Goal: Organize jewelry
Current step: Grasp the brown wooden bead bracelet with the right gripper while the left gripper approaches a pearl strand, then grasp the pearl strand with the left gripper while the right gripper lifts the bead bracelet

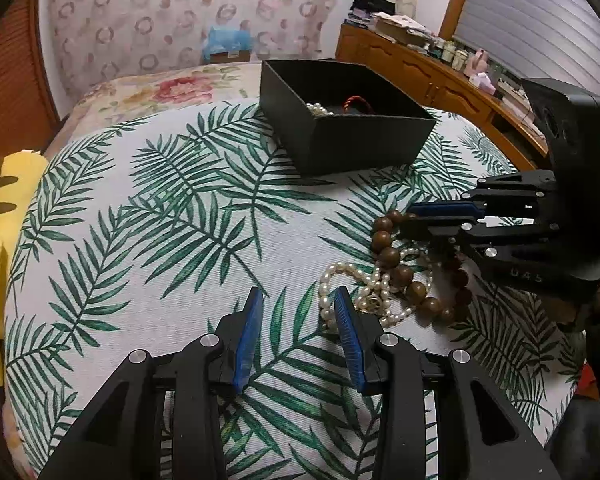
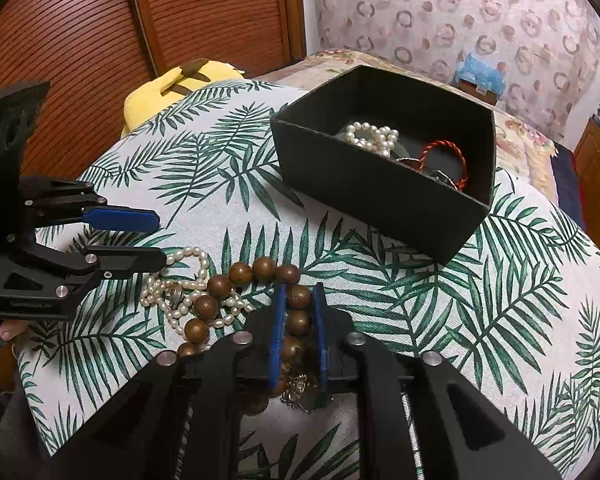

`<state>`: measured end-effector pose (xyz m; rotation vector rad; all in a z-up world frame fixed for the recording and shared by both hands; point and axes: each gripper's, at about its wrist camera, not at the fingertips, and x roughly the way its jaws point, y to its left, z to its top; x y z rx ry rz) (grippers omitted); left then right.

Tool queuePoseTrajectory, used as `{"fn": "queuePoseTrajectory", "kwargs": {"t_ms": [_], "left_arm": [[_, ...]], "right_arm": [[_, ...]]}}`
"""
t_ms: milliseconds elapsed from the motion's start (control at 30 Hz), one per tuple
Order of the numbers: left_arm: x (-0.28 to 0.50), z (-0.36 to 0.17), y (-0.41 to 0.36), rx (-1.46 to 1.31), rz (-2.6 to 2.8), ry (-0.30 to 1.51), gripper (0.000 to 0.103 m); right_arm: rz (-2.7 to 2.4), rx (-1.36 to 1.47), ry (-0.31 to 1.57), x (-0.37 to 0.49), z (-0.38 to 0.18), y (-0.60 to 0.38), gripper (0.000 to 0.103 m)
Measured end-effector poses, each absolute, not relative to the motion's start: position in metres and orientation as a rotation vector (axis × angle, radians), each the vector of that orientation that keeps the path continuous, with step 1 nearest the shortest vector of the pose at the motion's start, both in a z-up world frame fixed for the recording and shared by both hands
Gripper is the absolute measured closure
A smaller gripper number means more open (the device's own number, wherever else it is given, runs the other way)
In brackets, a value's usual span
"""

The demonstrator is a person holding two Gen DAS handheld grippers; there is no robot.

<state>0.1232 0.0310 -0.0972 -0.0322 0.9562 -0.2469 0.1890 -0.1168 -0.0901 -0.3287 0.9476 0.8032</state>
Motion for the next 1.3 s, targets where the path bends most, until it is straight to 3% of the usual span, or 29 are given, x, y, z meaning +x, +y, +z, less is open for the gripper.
{"fn": "queuePoseTrajectory", "kwargs": {"t_ms": [233,500,567,867,1300], "left_arm": [[0.126,-0.098,0.023,-0.029,-0.270,0.952,0.069],[0.126,-0.100,0.017,-0.020,-0.271,0.943,0.086],[0.126,-0.100,0.015,-0.010,-0.269,0.942,0.098],[0.127,-0.084,0.014,-0.028,-0.276,0.894,0.099],[0.135,-0.017,0.010,-0.075,-0.346,0.736,0.099]], "right_arm": [[0.777,-0.242,0.861,0.185,-0.058,-0.140,0.088],[0.721,-0.201,0.784,0.181,-0.022,-0.173,0.088],[0.711,-0.197,0.773,0.180,-0.018,-0.179,0.088],[0.681,-0.185,0.738,0.177,-0.007,-0.191,0.088],[0.661,-0.190,0.695,0.186,0.012,-0.191,0.088]]}}
